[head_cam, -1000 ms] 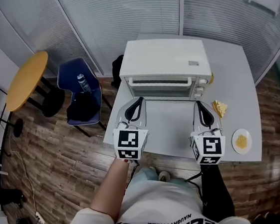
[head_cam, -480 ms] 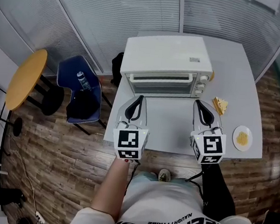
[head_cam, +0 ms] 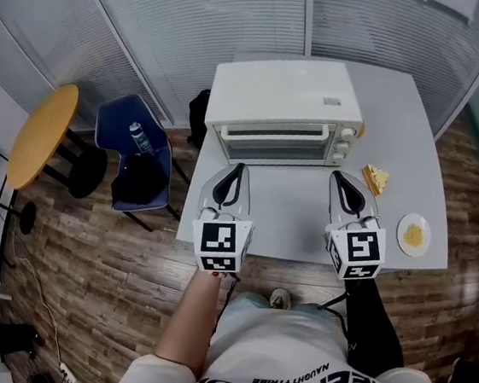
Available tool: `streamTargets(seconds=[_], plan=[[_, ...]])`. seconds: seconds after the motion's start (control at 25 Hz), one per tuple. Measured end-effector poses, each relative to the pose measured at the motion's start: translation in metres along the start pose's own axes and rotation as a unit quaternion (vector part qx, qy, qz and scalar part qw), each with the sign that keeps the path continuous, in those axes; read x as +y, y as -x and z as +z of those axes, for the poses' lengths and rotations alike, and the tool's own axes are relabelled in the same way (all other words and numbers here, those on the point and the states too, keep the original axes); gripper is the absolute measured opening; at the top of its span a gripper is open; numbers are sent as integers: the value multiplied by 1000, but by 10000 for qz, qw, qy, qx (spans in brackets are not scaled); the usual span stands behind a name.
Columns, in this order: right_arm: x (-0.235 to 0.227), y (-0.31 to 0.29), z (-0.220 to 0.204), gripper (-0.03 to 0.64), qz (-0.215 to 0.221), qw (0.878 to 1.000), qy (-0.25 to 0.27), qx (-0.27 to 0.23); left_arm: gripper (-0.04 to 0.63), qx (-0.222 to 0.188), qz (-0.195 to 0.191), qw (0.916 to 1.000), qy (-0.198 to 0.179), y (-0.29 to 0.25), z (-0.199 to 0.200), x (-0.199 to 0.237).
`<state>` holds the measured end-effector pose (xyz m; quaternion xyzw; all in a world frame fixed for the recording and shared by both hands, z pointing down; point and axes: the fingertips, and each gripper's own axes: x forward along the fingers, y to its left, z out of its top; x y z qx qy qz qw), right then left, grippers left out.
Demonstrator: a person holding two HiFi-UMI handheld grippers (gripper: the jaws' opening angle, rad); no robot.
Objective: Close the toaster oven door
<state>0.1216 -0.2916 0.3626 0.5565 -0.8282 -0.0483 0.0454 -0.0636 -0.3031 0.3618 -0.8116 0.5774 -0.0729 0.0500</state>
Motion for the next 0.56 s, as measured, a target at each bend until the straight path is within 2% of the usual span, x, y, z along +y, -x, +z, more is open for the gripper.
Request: streamTargets(seconds=[0.56], plan=[[6,-8,-1,3,-48,10000,-68,9,55,-31,47,10000,-79,2,0,11]])
